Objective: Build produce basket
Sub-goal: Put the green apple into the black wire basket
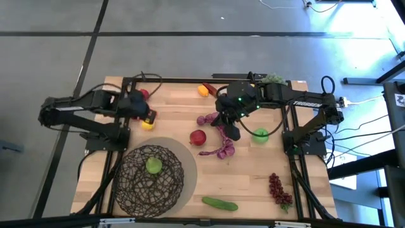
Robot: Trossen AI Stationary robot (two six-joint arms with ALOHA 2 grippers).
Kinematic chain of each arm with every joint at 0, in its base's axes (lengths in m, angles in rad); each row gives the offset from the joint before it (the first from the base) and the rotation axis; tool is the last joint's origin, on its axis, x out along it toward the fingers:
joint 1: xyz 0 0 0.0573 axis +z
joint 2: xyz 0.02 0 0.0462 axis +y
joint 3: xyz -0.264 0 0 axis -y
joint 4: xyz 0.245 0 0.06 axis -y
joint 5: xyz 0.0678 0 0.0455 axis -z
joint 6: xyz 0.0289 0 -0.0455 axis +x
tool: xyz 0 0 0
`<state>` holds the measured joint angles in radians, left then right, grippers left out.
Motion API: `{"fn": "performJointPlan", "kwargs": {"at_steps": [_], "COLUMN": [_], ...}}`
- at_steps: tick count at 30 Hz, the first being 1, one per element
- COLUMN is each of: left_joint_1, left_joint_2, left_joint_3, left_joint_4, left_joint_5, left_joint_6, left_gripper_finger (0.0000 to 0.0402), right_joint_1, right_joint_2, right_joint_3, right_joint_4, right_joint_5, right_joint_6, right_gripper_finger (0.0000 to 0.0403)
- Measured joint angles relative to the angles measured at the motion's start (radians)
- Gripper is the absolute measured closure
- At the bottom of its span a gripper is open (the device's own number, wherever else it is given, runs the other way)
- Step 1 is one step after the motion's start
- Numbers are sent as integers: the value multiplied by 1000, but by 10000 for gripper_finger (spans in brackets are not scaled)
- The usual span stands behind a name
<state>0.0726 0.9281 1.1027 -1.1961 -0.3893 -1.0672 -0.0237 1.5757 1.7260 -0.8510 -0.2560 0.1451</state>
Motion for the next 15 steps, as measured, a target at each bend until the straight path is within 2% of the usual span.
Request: {"fn": "performJointPlan", "kwargs": {"at_steps": [4,8,10,15], "left_joint_1": [118,205,241,340], "left_joint_2": [2,2,2,29], "left_joint_3": [0,0,0,1], "left_joint_4": [2,10,28,95], "left_joint_5": [74,99,116,172], "left_joint_6": [3,42,84,106], "left_gripper_finger": [339,339,339,339], "right_joint_1": [0,-5,-9,-27], "right_joint_2": [0,0,0,0], "right_joint_3": [0,0,0,0], "right_joint_4": [2,9,8,8], "right_joint_5": [0,12,85,377], "right_joint_6": [-47,-47,-9,76], "right_gripper_finger": [402,402,402,402]}}
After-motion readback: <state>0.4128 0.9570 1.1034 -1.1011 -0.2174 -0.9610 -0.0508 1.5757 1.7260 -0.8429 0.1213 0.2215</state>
